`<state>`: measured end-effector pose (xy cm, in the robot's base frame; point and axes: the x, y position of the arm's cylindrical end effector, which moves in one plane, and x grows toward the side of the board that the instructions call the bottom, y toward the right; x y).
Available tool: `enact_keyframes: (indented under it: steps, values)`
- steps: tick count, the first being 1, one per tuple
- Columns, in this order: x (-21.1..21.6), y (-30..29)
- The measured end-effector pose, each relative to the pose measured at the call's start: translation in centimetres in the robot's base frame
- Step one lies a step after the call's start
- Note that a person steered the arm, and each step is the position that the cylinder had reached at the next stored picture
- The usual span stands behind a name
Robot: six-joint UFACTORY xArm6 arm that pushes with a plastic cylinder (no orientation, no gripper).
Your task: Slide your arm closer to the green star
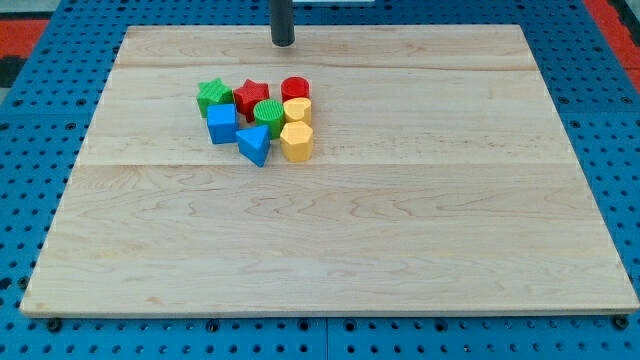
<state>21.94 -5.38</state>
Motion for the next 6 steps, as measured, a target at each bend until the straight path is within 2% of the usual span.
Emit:
enact_keyframes:
  steps: [6]
  values:
    - [0.0,0.7]
